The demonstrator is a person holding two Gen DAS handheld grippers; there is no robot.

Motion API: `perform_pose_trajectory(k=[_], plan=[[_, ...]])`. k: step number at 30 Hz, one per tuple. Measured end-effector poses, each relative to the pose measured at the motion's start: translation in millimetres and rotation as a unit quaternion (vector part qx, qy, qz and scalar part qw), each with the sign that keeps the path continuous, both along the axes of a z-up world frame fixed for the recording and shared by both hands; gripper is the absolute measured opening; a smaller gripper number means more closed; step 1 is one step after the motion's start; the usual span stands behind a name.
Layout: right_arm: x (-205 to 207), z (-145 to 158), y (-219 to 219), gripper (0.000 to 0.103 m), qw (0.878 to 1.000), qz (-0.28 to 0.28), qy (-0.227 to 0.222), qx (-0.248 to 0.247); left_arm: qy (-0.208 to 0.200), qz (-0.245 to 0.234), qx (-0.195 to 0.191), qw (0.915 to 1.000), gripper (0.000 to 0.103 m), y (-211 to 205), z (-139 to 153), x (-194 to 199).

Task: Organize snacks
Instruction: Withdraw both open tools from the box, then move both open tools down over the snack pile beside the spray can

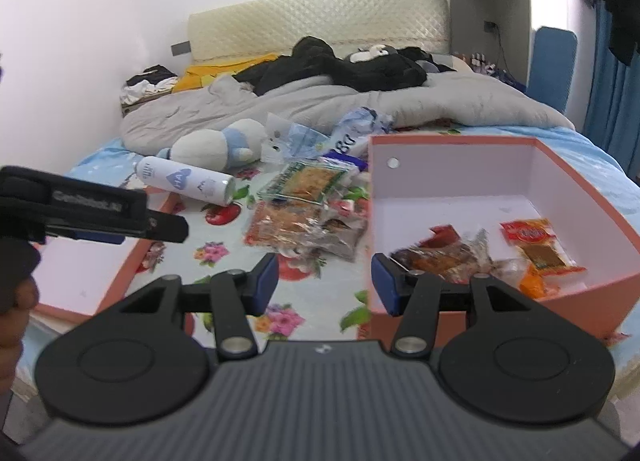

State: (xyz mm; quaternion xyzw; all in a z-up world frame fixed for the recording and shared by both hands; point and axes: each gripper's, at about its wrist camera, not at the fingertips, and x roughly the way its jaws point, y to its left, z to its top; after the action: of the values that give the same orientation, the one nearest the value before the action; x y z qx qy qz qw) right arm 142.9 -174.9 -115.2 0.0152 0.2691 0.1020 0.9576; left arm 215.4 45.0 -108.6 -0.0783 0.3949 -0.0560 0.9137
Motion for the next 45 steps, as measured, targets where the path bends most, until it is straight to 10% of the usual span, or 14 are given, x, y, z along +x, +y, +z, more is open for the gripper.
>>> perform_pose_trajectory(k=[14, 27, 36, 45], plan=[[80, -19, 64, 0.054, 1.0, -0.002, 0.006, 0.018, 0.064, 0.02, -0.04, 0.9969, 0.087, 43, -45, 113], [165, -90, 83, 0.054, 0.992, -0.083, 0.056, -0.083, 0.101, -0.008, -0.013, 0.9948, 0.084, 27, -109, 215], [178, -118, 105, 0.073, 0.981, -0.033, 0.03, -0.187, 0.101, -0.039, 0.023, 0.9939, 0.078, 12, -145, 243], [189, -133, 106, 0.072, 0.97, -0.028, 0.044, -0.238, 0.078, -0.071, 0.052, 0.9931, 0.067, -6, -149, 252]])
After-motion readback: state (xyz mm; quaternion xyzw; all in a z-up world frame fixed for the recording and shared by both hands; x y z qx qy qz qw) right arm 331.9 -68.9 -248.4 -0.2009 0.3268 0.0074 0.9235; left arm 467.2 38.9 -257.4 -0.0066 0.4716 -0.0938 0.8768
